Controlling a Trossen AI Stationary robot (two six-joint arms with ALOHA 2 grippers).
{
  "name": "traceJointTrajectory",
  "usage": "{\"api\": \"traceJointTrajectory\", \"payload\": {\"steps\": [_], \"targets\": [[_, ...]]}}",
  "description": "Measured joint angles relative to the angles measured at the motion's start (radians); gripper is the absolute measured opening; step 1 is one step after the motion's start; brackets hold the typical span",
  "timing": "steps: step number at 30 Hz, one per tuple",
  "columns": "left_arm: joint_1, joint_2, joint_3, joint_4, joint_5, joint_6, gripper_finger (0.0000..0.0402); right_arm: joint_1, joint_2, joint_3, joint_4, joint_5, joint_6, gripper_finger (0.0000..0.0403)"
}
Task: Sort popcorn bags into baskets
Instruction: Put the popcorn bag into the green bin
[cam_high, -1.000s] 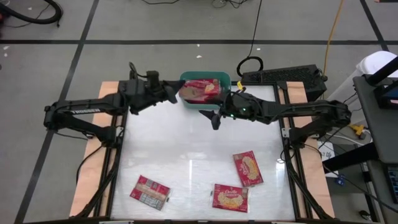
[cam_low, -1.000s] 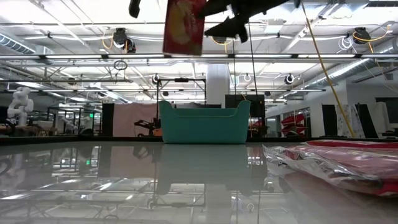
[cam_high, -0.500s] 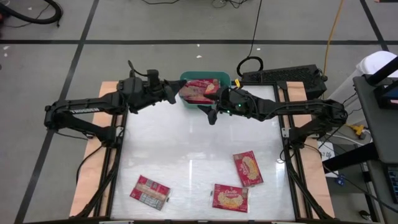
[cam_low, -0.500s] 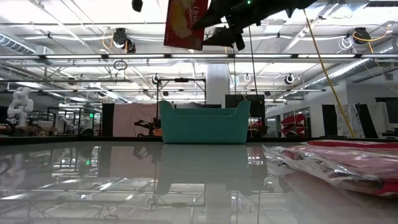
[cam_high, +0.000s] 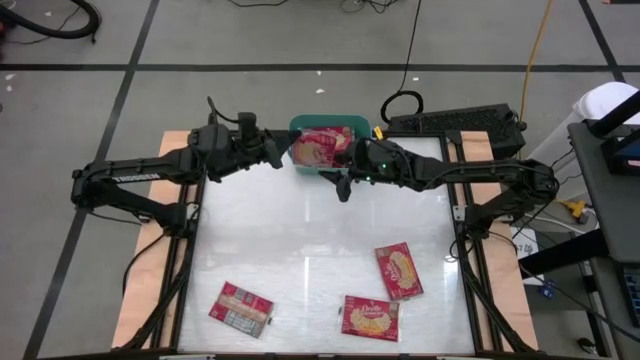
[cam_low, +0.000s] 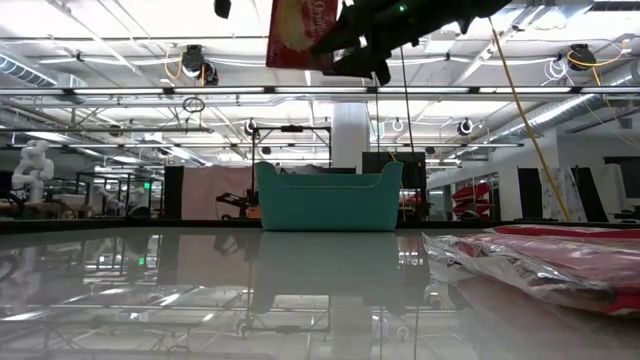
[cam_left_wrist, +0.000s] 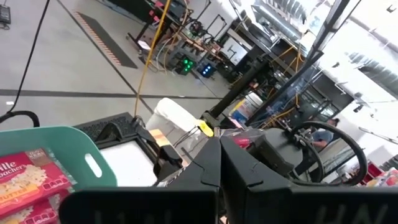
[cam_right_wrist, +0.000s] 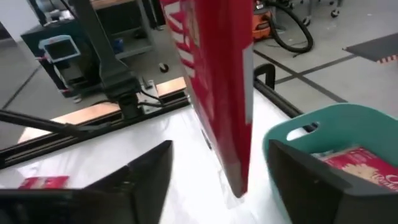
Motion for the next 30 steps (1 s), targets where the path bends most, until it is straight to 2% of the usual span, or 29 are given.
{"api": "traceJointTrajectory", "payload": {"steps": [3,8,10,13,17,22,26,30], "targets": [[0.001,0.0,0.0,0.0,0.001,0.004,0.0,0.002,0.0,0.0,0.029,-0.001,0.008,0.0187],[0.001,0.0,0.0,-0.002,0.005,0.029,0.0,-0.005,-0.001,0.0,0.09,-0.058,0.01,0.0049],[0.005,-0.008,0.0,-0.031,0.009,0.057,0.0003,-0.011,-0.011,-0.001,0.068,-0.084,0.027,0.0015],[0.023,-0.05,0.0,-0.109,0.013,0.066,0.002,-0.028,-0.034,-0.001,0.046,-0.132,0.127,0.0019],[0.043,-0.12,0.0,-0.228,0.009,0.111,0.0061,-0.036,-0.099,-0.001,0.012,-0.178,0.212,0.001],[0.071,-0.206,0.0,-0.314,0.023,0.112,0.0121,-0.044,-0.165,0.0,-0.144,-0.266,0.302,0.001],[0.098,-0.22,0.002,-0.312,0.121,0.082,0.0156,-0.053,-0.19,0.013,-0.289,-0.415,0.379,0.0009],[0.107,-0.167,0.002,-0.307,0.221,0.086,0.0178,-0.049,-0.188,0.033,-0.439,-0.574,0.393,0.0009]]}}
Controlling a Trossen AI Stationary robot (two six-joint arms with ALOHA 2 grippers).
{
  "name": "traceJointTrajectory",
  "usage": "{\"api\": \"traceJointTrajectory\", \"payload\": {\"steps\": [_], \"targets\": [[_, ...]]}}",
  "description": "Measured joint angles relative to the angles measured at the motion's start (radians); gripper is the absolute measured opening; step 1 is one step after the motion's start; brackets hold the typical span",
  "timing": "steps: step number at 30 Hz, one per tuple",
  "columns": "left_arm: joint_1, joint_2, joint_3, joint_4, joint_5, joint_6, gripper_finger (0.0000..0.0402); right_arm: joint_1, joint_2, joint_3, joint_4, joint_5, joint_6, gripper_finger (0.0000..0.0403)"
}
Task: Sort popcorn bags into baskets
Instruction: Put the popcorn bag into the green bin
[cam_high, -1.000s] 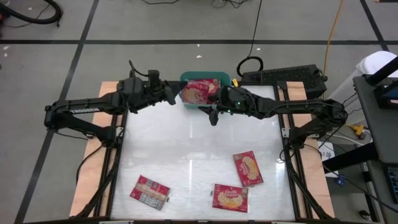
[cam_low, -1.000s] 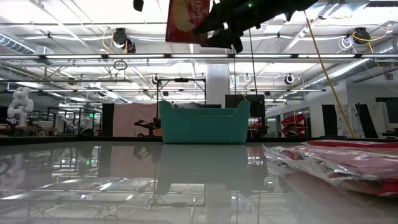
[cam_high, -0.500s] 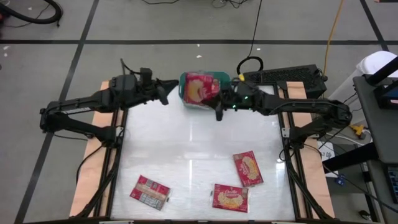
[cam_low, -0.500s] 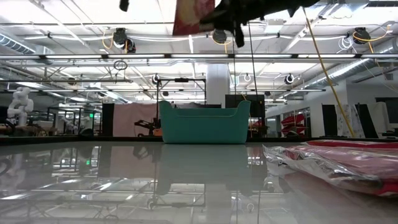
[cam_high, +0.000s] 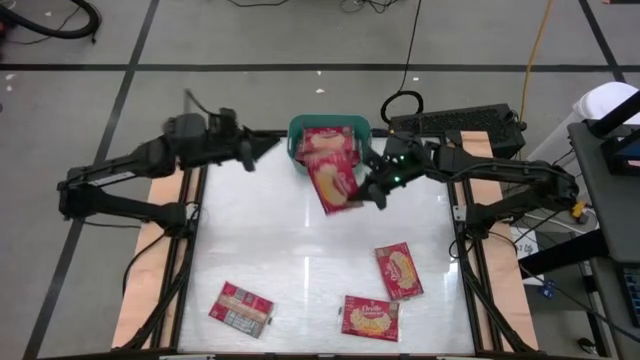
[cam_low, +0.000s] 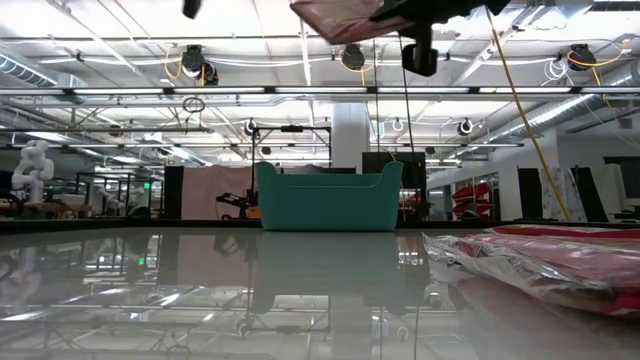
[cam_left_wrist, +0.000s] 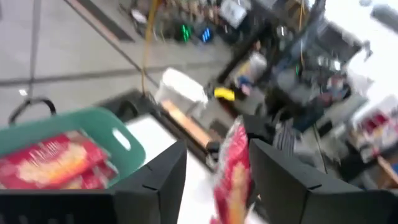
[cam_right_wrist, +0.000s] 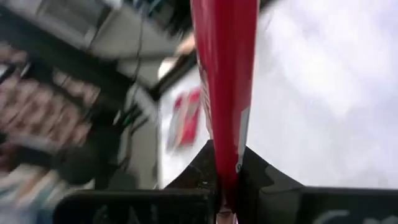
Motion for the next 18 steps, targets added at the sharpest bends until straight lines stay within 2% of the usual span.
{"api": "traceJointTrajectory", "payload": {"steps": [4,11,15,18], "targets": [[-0.001,0.101,-0.001,0.022,0.103,0.028,0.0202,0.004,-0.001,0.008,-0.102,-0.108,0.0,0.0009],[-0.018,0.292,-0.001,0.218,0.285,0.098,0.0237,0.006,0.012,0.009,-0.236,-0.247,-0.065,0.0009],[-0.012,0.397,-0.001,0.297,0.367,0.083,0.0239,0.006,0.035,0.009,-0.286,-0.289,-0.136,0.0009],[-0.012,0.472,-0.002,0.36,0.496,0.066,0.0239,0.006,0.055,0.009,-0.326,-0.289,-0.167,0.0009]]}}
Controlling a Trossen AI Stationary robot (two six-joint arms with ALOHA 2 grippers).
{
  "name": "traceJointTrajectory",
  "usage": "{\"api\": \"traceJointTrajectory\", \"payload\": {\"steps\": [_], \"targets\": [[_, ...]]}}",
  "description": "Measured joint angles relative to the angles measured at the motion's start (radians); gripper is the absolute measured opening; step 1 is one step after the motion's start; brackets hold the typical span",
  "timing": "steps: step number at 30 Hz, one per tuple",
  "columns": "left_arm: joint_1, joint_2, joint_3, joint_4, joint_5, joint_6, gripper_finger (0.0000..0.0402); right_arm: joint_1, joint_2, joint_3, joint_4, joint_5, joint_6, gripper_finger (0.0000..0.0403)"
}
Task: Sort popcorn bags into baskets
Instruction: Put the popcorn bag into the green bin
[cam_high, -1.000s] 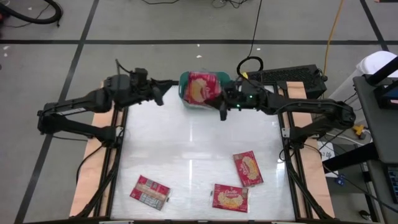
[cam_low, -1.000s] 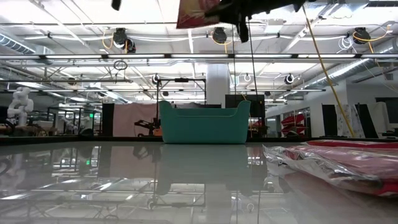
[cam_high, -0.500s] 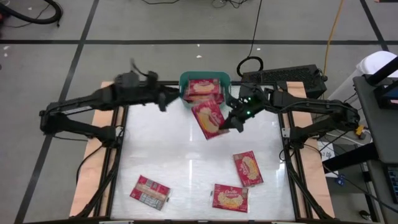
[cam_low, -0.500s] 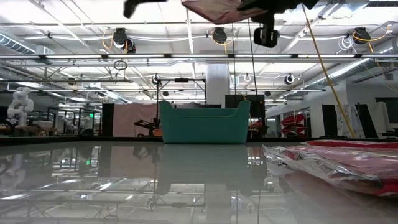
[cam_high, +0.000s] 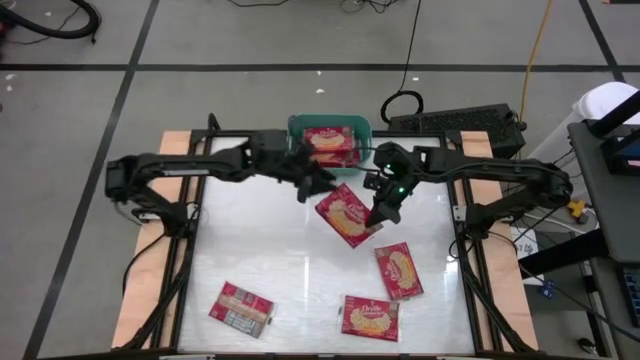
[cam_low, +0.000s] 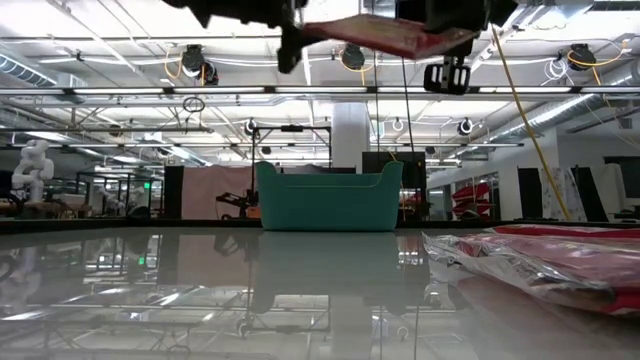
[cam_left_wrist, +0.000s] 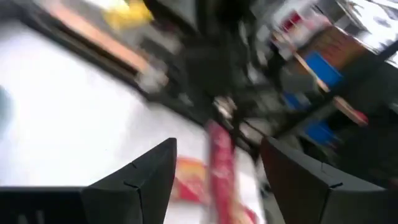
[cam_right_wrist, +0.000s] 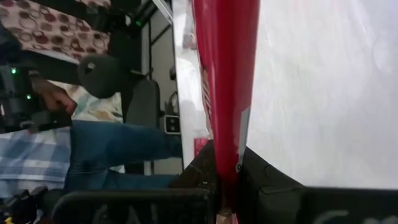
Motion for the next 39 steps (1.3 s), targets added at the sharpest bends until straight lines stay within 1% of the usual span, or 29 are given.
{"api": "traceJointTrajectory", "payload": {"steps": [2,5,8,10,13,16,17,20,22,24,26,29,33,36,37,39], "targets": [[-0.002,0.041,0.0,0.002,0.068,-0.023,0.0239,0.0,0.01,0.0,-0.018,0.003,-0.019,0.0009],[-0.01,0.093,0.0,0.0,0.085,-0.023,0.0232,0.0,0.014,0.0,-0.013,0.005,-0.03,0.0009],[-0.018,0.126,-0.001,0.045,0.103,0.008,0.0203,0.0,0.014,0.0,-0.014,0.033,-0.042,0.0009],[-0.023,0.129,-0.001,0.059,0.102,0.021,0.0169,0.0,0.014,0.0,-0.024,0.054,-0.044,0.0009],[-0.022,0.129,-0.001,0.096,0.084,0.054,0.0102,-0.002,0.014,0.0,-0.022,0.068,-0.045,0.0009],[-0.012,0.121,-0.001,0.108,0.083,0.068,0.0031,-0.002,0.014,0.0,-0.022,0.13,-0.049,0.0011],[-0.008,0.118,-0.001,0.107,0.083,0.068,0.002,-0.002,0.014,0.0,-0.017,0.152,-0.048,0.0015],[0.009,0.116,-0.001,0.108,0.082,0.065,0.0023,-0.011,0.001,0.0,-0.019,0.214,-0.042,0.0042],[0.025,0.114,-0.001,0.108,0.08,0.065,0.0029,-0.021,-0.01,0.0,-0.027,0.266,-0.027,0.0068],[0.043,0.106,-0.001,0.108,0.078,0.062,0.0027,-0.035,-0.029,0.0,-0.047,0.32,-0.018,0.0097],[0.065,0.094,-0.001,0.109,0.077,0.062,0.0017,-0.051,-0.054,0.0,-0.095,0.378,-0.021,0.0123],[0.107,0.077,-0.001,0.114,0.067,0.05,0.0014,-0.077,-0.098,0.0,-0.193,0.467,-0.032,0.0155],[0.166,0.06,-0.001,0.135,0.029,0.038,0.002,-0.113,-0.158,0.0,-0.294,0.546,-0.075,0.018],[0.209,0.06,-0.001,0.163,0.003,0.01,0.0016,-0.132,-0.197,-0.004,-0.319,0.583,-0.097,0.0188],[0.222,0.06,-0.001,0.176,-0.016,-0.001,0.0015,-0.138,-0.211,-0.01,-0.318,0.582,-0.1,0.0189],[0.242,0.06,-0.001,0.182,-0.086,-0.011,0.0015,-0.147,-0.241,-0.023,-0.318,0.583,-0.101,0.0189]]}}
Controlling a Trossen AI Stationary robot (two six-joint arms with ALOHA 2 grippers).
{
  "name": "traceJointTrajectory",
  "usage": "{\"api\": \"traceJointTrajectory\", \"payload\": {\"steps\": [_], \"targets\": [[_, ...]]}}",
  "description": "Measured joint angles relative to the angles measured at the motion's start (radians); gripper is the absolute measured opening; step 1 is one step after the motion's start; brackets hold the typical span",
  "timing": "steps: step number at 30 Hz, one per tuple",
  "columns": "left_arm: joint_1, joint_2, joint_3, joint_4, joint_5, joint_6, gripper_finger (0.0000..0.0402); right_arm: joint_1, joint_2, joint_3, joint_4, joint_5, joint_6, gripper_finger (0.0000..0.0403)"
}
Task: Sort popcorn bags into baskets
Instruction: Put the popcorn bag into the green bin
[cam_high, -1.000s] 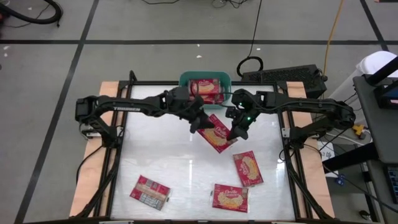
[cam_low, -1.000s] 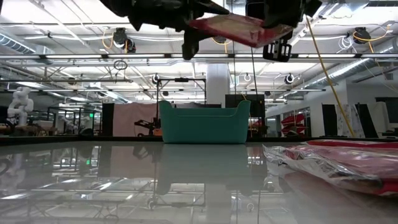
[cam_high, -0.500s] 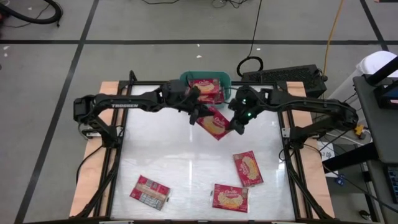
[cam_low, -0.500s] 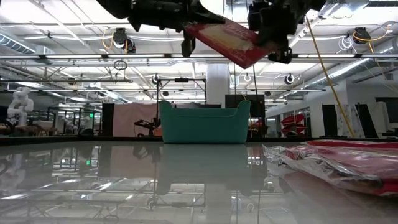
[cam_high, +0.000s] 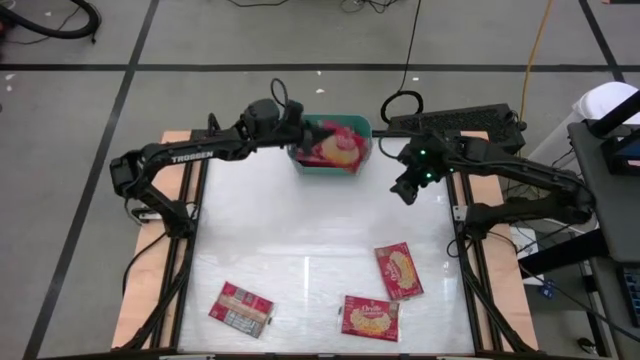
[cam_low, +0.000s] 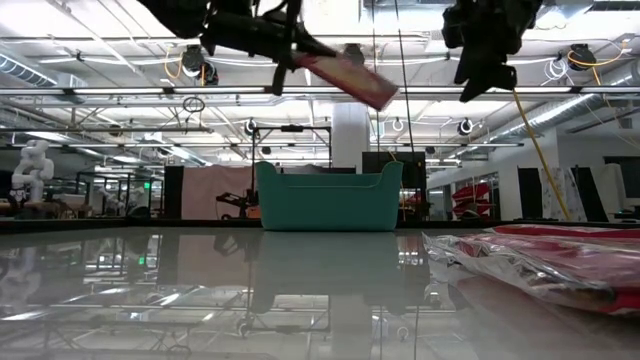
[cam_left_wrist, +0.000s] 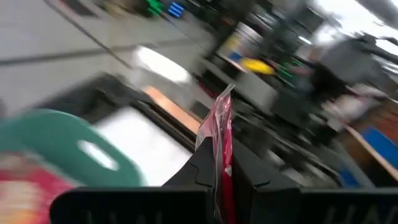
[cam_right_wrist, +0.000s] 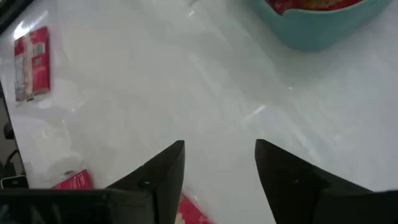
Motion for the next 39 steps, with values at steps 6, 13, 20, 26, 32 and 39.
{"api": "traceJointTrajectory", "payload": {"steps": [6,13,20,26,32,39], "targets": [[0.042,0.001,0.0,-0.008,-0.288,-0.007,0.0021,-0.009,-0.071,-0.042,0.003,0.031,-0.001,0.0188],[0.08,0.05,0.0,-0.01,-0.353,-0.028,0.0015,-0.009,-0.128,-0.095,0.044,0.079,0.004,0.0188],[0.107,0.151,0.0,-0.028,-0.355,-0.089,0.0029,-0.012,-0.131,-0.121,0.117,0.105,0.006,0.0187],[0.129,0.202,0.0,-0.016,-0.382,-0.058,0.0035,-0.011,-0.131,-0.146,0.188,0.101,0.073,0.0187],[0.157,0.214,0.0,-0.031,-0.397,-0.021,0.004,-0.011,-0.131,-0.154,0.204,0.099,0.12,0.0187],[0.169,0.214,0.0,-0.044,-0.409,0.048,0.0104,-0.011,-0.131,-0.154,0.203,0.097,0.156,0.0187]]}}
